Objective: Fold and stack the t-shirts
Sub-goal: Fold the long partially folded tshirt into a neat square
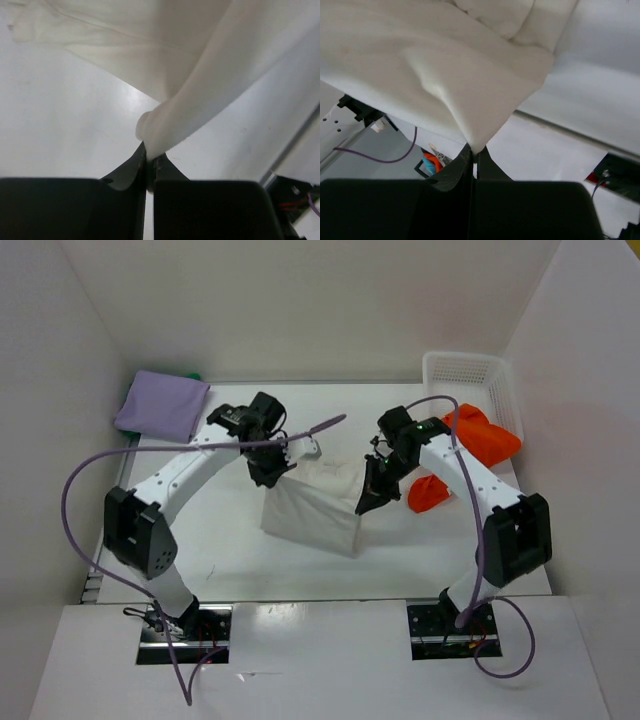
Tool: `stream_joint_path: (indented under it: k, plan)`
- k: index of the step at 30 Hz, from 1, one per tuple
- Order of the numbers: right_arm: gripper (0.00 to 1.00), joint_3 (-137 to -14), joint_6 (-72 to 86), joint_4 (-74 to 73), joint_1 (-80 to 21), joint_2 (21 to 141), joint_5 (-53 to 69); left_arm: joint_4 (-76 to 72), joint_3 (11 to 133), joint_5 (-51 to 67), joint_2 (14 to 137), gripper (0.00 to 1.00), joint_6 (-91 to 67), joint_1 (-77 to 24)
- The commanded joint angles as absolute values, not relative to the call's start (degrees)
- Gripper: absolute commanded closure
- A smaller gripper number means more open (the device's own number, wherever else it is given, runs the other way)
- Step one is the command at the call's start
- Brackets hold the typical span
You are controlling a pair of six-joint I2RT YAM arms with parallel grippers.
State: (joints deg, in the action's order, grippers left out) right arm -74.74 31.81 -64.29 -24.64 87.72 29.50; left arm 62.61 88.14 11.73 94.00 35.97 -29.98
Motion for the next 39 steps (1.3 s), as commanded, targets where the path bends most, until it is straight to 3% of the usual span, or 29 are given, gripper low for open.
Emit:
stream_joint_path:
  k: [1,8,23,30,36,39]
  plan:
    - [1.0,-79.5,23.8,-67.7,-20.6,93.1,31.5,59.4,97.1,15.0,99.9,1.0,34.4,-26.5]
    - [1.0,-87.5,23.2,-64.9,-16.4,101.1,33.1,58.9,109.7,14.0,111.7,1.0,33.3,-25.2]
    - [1.0,-96.0,24.3,-61.7,-10.1,109.5,38.2,55.1,123.7,18.0,121.8,1.0,27.0,-22.4]
    - [1.0,-93.8,25.5,-59.2,-7.4,111.7,40.2,55.0,127.3,17.2,125.8,1.0,26.4,-21.9]
    - [1.0,-96.4,29.8,-51.0,-5.0,116.9,40.9,48.0,130.0,16.0,130.4,0.85,22.9,-21.9]
    - [0.79,-99.2,31.5,-47.1,-4.4,121.7,42.5,43.6,132.5,15.5,133.1,0.81,19.3,-21.9]
